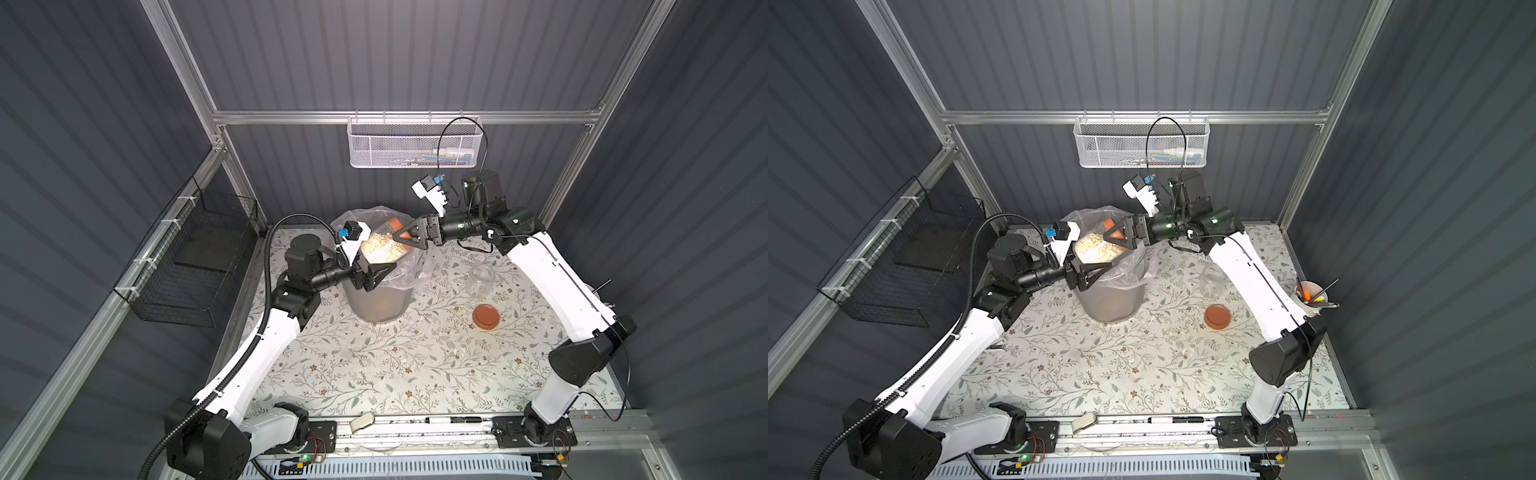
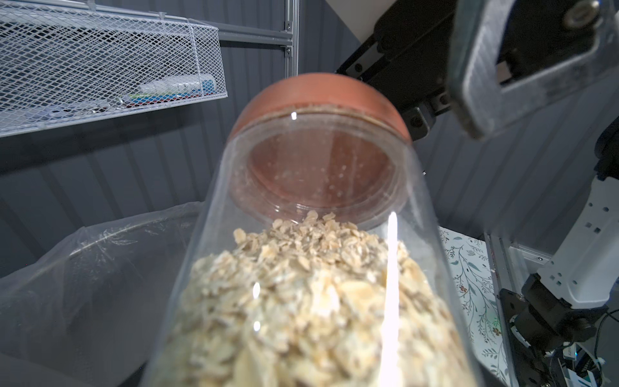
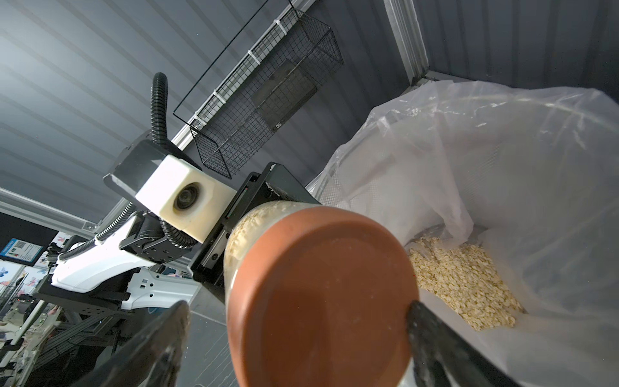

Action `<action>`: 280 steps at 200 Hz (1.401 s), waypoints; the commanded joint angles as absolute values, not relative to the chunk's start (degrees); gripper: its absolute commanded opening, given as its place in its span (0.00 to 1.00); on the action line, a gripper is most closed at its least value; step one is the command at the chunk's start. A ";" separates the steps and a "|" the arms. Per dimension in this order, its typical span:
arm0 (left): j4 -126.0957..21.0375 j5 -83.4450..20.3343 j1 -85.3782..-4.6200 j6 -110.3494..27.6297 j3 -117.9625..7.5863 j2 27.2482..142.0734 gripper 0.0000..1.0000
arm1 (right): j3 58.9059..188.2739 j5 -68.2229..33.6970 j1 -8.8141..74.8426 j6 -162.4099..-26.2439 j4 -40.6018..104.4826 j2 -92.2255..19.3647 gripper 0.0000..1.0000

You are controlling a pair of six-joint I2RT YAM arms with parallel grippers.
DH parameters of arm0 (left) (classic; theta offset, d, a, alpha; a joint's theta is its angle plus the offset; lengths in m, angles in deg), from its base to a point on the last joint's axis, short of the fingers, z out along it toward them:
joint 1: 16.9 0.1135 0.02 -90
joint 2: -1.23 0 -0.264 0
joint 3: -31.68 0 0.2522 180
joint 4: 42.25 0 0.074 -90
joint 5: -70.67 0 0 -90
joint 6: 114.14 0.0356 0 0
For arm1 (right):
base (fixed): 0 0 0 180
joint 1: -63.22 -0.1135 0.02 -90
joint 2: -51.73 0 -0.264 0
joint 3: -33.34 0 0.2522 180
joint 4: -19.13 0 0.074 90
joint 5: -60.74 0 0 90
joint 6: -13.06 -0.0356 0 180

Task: Empty expired oatmeal from jars
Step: Unscrew the lid from the jar.

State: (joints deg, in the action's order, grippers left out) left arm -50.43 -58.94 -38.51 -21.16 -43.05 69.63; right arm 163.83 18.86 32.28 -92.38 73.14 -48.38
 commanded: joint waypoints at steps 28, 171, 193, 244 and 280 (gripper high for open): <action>-39.65 -62.98 -38.08 -24.32 -43.96 69.86 0.00 | 164.52 20.01 31.25 -93.22 71.84 -49.25 0.99; -37.06 -62.75 -38.08 -24.40 -42.21 68.17 0.00 | 158.58 20.87 33.51 -96.19 67.28 -50.48 0.99; -36.24 -62.60 -37.91 -24.40 -41.74 67.94 0.00 | 157.17 23.55 33.68 -97.36 65.15 -50.05 0.99; -31.93 -62.59 -37.64 -25.84 -40.71 69.15 0.00 | 154.68 27.62 33.51 -99.69 61.81 -48.81 0.98; -29.76 -62.49 -37.36 -26.34 -40.55 69.65 0.00 | 155.01 27.32 33.47 -98.29 62.98 -48.12 0.87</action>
State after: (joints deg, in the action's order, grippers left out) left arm -40.55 -61.63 -37.74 -25.20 -39.36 70.68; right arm 155.72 27.58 33.74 -99.55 61.82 -49.67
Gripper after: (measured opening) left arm 0.873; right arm 0.907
